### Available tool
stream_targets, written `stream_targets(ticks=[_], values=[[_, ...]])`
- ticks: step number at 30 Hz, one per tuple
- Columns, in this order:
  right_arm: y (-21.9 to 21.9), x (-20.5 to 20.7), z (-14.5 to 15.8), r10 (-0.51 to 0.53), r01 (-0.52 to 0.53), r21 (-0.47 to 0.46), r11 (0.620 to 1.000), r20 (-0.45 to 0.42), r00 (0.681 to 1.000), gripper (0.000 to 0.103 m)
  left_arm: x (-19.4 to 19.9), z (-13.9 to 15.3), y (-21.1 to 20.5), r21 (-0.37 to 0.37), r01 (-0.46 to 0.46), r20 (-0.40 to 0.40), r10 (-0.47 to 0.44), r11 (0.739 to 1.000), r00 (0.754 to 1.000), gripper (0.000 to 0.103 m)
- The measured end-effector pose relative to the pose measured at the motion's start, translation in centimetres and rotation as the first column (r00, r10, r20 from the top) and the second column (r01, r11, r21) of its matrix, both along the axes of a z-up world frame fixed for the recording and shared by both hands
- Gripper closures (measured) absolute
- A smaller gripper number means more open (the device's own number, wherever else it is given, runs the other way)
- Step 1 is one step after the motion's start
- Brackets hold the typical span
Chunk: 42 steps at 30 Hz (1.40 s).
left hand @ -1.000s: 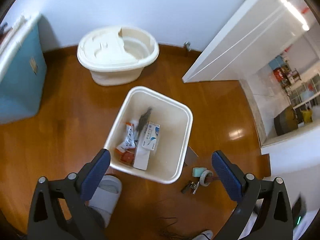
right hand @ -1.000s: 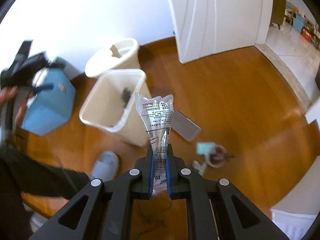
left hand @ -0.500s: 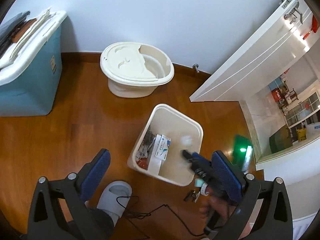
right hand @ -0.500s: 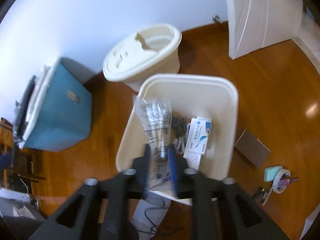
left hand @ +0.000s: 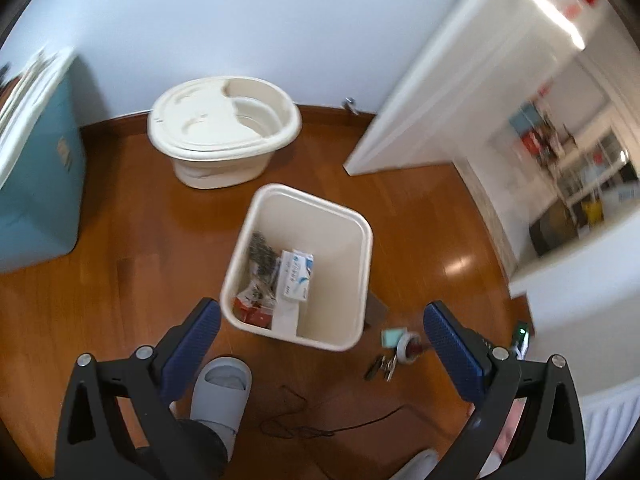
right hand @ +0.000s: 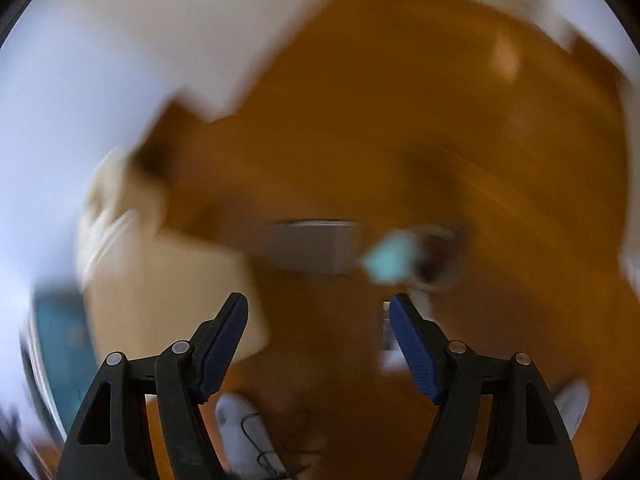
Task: Collect trash
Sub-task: 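Grasp the brown glass bottle with the right tool while the left tool grasps the white tape roll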
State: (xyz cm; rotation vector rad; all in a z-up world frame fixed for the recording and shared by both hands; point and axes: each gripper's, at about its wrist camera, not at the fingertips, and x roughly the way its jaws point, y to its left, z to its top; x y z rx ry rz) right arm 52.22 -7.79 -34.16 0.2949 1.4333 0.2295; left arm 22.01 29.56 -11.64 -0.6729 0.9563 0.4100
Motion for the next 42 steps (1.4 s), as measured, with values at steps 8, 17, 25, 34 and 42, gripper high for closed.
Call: stream_targets(ticks=[8, 17, 25, 34, 42], values=[[-9.6, 3.7, -13.2, -0.296, 0.303, 0.033, 0.952, -0.141, 0.945, 0.029, 3.8, -2.6, -4.1, -0.028, 0.125, -0.104, -0.127, 0.992, 0.986, 0.000], [-7.6, 4.2, -20.8, -0.355, 0.402, 0.148, 0.904, -0.267, 0.896, 0.042, 6.1, -4.4, -7.7, -0.033, 0.207, -0.178, -0.209, 0.978, 0.962, 0.000], [-7.1, 4.6, -23.8, -0.408, 0.442, 0.082, 0.893, -0.263, 0.874, 0.050, 6.2, -4.5, -8.5, -0.011, 0.206, -0.192, -0.204, 0.979, 0.960, 0.000], [-7.5, 4.7, -21.5, -0.335, 0.356, 0.067, 0.932, -0.214, 0.918, 0.063, 7.9, -6.2, -11.0, 0.030, 0.265, -0.245, -0.250, 0.964, 0.937, 0.000], [-10.6, 6.0, -12.2, -0.112, 0.121, 0.127, 0.985, -0.078, 0.991, 0.063, 13.7, -12.6, -20.9, 0.081, 0.458, -0.310, -0.414, 0.885, 0.856, 0.000]])
